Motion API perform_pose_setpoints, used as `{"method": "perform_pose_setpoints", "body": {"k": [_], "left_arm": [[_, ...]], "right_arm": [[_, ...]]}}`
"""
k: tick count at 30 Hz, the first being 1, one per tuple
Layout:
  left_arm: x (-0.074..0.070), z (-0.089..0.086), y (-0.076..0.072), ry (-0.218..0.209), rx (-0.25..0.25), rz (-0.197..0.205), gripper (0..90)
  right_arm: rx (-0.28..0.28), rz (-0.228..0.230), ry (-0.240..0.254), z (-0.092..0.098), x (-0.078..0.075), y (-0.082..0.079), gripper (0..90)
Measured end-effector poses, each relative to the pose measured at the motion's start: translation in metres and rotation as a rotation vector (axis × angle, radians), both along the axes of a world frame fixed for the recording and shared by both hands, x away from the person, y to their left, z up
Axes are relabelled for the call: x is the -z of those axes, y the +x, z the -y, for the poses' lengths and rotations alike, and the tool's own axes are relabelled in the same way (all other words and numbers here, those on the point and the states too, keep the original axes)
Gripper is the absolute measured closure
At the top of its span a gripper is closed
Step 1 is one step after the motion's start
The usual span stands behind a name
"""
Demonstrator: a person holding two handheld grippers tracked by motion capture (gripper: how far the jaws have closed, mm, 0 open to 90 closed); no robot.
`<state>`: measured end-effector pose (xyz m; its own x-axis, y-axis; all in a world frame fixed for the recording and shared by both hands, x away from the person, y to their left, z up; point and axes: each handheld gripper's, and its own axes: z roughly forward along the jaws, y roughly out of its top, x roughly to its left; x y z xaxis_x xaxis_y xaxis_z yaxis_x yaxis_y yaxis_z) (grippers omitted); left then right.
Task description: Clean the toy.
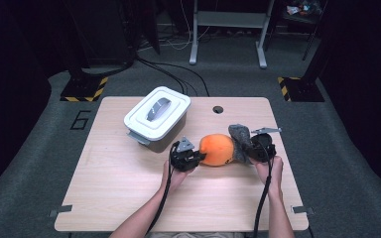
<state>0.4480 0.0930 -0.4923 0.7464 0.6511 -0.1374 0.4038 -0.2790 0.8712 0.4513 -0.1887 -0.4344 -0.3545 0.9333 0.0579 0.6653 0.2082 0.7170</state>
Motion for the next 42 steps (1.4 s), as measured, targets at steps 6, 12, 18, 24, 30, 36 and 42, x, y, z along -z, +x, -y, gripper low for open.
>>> {"method": "perform_pose_setpoints", "body": {"k": [6,12,18,24,30,36,42], "left_arm": [[-0.001,0.001,-0.001,0.005,0.001,0.005,76.6],[-0.001,0.001,-0.001,0.014,0.009,0.005,76.5],[-0.002,0.001,-0.001,0.018,0.009,0.005,76.5],[-0.001,0.002,-0.001,0.014,0.011,0.004,76.5],[-0.001,0.002,-0.001,0.007,0.008,0.002,76.5],[-0.001,0.002,-0.001,0.010,0.011,0.002,76.5],[-0.001,0.003,-0.001,0.012,0.014,0.006,76.5]], "right_arm": [[-0.107,0.095,0.030,-0.021,-0.032,-0.019,74.9],[-0.223,0.113,0.055,-0.057,-0.043,-0.025,74.9],[-0.275,0.083,0.041,-0.083,-0.033,-0.017,75.0],[-0.228,0.107,-0.031,-0.081,-0.029,-0.016,75.0],[-0.149,0.098,-0.041,-0.060,-0.023,-0.013,75.0],[-0.071,0.071,-0.047,-0.038,-0.012,-0.008,75.1],[-0.020,0.029,-0.033,-0.024,0.002,-0.002,75.1]]}}
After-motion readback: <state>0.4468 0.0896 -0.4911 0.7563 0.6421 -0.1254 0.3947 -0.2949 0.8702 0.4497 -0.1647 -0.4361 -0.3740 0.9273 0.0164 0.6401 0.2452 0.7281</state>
